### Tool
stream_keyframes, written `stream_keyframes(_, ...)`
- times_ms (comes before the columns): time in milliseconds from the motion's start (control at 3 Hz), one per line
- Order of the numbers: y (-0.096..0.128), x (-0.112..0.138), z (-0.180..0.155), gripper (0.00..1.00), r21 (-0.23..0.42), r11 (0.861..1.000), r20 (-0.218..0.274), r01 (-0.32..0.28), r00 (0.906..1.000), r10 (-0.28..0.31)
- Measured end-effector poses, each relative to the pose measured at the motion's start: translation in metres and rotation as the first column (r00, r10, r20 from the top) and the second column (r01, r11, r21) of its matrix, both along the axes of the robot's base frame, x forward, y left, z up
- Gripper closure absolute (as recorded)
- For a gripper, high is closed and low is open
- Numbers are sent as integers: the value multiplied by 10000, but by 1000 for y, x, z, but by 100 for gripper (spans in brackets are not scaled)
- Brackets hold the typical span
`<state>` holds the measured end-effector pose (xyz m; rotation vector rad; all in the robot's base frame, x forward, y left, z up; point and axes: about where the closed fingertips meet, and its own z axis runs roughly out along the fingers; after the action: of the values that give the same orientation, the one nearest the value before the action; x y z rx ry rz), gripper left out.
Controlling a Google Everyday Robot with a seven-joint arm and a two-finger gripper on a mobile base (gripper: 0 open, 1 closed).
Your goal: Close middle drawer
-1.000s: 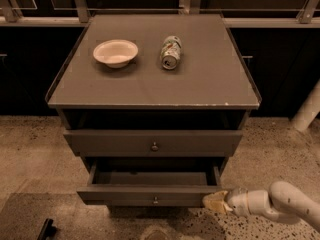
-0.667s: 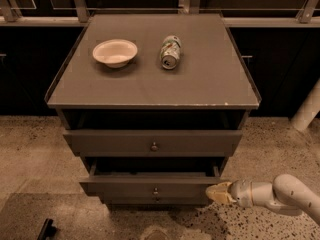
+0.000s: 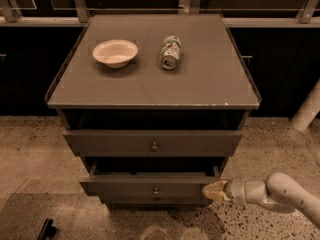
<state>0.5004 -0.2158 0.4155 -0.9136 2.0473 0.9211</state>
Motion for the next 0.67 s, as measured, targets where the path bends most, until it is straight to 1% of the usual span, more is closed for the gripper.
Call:
stream_keyframes(333, 5, 13, -4, 100, -254, 9997, 351, -20, 9994, 29)
stream_keyframes(667, 9, 43, -5, 100, -753, 9969, 1339, 243, 9909, -140)
